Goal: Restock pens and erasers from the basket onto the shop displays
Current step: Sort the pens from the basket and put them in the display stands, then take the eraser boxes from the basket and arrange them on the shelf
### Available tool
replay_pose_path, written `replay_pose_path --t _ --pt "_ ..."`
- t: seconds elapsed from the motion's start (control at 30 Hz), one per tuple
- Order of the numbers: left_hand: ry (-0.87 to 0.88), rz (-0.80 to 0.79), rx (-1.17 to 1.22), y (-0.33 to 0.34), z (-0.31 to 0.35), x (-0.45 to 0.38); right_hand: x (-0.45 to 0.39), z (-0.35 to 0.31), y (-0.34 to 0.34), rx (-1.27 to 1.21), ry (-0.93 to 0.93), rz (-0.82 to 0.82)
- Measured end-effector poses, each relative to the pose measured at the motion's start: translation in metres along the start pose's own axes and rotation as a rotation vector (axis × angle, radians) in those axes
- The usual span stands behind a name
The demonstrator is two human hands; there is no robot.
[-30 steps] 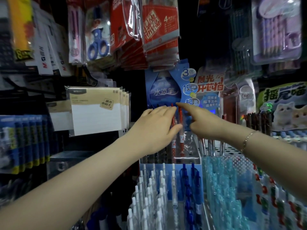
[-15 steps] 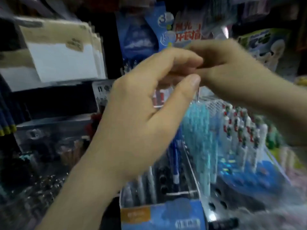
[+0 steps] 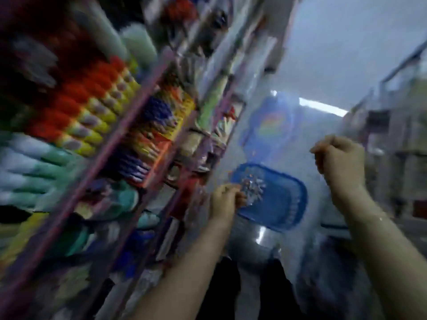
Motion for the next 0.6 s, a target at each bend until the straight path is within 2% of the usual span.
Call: replay_pose_path --t 0.13,0.2,0.3,0.4,0.47,0.5,0.6 --pt "-0.271 0.174 -0.145 -0.042 -0.173 -0.082 -0.029 0.217 0.011 0.168 0.345 -0.042" --pt "-0.302 0.154 -0.285 -0.055 -0.244 -0.133 -0.045 0.318 0.045 0.207 0.459 -0.113" --pt "-0.232 0.008 -0.531 -0.054 -0.324 -0.228 -0.077 0.455 0.125 0.290 0.545 -0.291" --pt "-0.055 -0.163 -0.879 -0.033 -0.377 -0.327 -0.115 0.564 0.219 0.474 0.488 -0.527" --pt "0.077 -0.272 -1.227 -0.014 -0.407 -0.391 -0.144 0.624 0.276 0.597 0.463 -0.667" --pt "0.103 -0.320 -1.406 -0.006 -0.423 -0.419 -0.159 0.641 0.298 0.734 0.385 -0.727" --pt "0.066 -0.381 -1.850 0.005 -0.465 -0.489 -0.204 0.663 0.349 0.970 0.144 -0.741"
Point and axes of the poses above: each hand's wrist, its own x-axis away from the middle knuckle, its own y-axis out of the palm, z = x × y, the point moved 10 cm from there along -x, towards the middle knuckle, and after that the axes turned 12 degrees about x, right-handed, at the moved point
